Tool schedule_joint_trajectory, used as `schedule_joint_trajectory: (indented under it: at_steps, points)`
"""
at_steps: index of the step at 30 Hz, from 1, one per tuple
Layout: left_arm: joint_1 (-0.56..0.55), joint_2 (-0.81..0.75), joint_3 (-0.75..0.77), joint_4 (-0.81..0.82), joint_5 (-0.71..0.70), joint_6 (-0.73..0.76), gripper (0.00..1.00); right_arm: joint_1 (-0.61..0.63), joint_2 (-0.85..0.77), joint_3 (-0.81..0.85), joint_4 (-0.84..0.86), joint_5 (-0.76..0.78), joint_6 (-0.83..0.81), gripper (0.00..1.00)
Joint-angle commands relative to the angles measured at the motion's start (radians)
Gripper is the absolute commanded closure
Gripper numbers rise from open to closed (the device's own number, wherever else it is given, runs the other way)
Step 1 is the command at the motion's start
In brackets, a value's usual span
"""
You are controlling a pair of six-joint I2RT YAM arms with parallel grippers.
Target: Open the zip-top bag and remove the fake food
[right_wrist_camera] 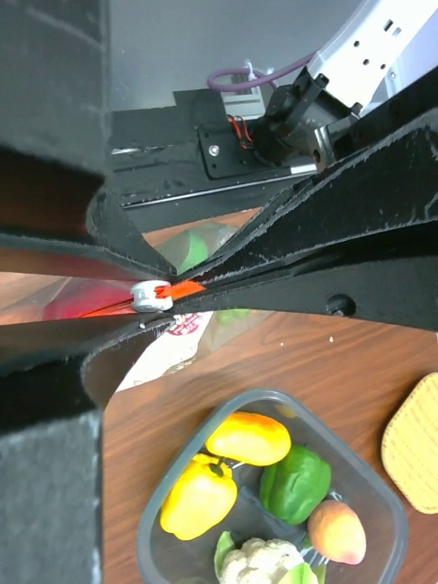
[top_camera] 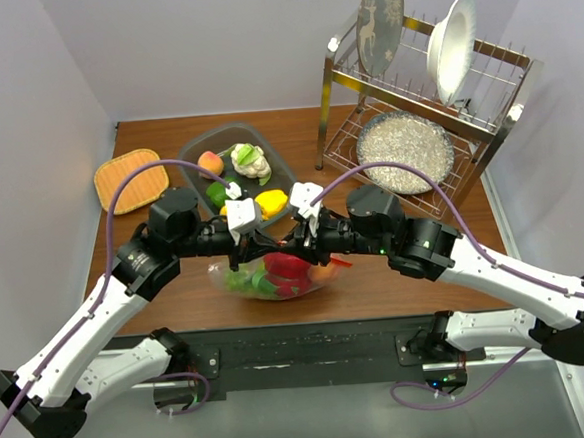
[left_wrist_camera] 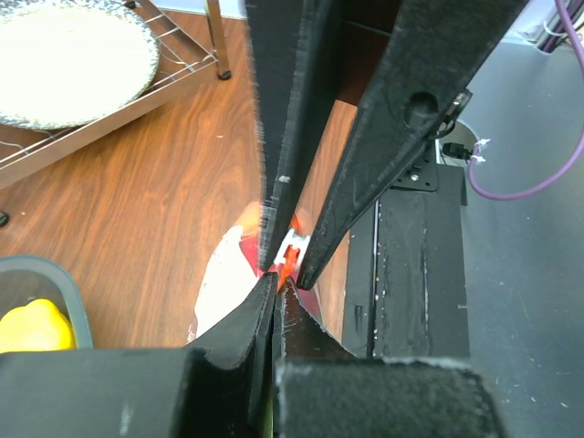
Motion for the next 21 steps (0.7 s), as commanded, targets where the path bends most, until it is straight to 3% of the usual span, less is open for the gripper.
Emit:
schedule_joint_trajectory:
  at_steps: [1,7,15,18,21]
  points:
    - [0.005,-0.027,0.011,0.073,-0.001,-0.010,1.00,-0.005,-0.005,0.047,0.047,-0.001,-0.009,0.85]
    - [0.004,-0.091,-0.004,0.125,-0.107,-0.047,1.00,-0.005,-0.020,0.006,0.015,0.023,-0.007,0.94]
    - [0.004,-0.136,0.016,0.182,-0.294,-0.125,1.00,-0.003,-0.073,-0.091,-0.031,0.117,0.032,0.96]
    - [0.004,-0.153,0.014,0.190,-0.412,-0.142,1.00,-0.005,-0.103,-0.134,-0.063,0.174,0.081,0.96]
    - [0.004,-0.181,-0.009,0.222,-0.642,-0.211,1.00,-0.005,-0.122,-0.187,-0.083,0.212,0.137,0.95]
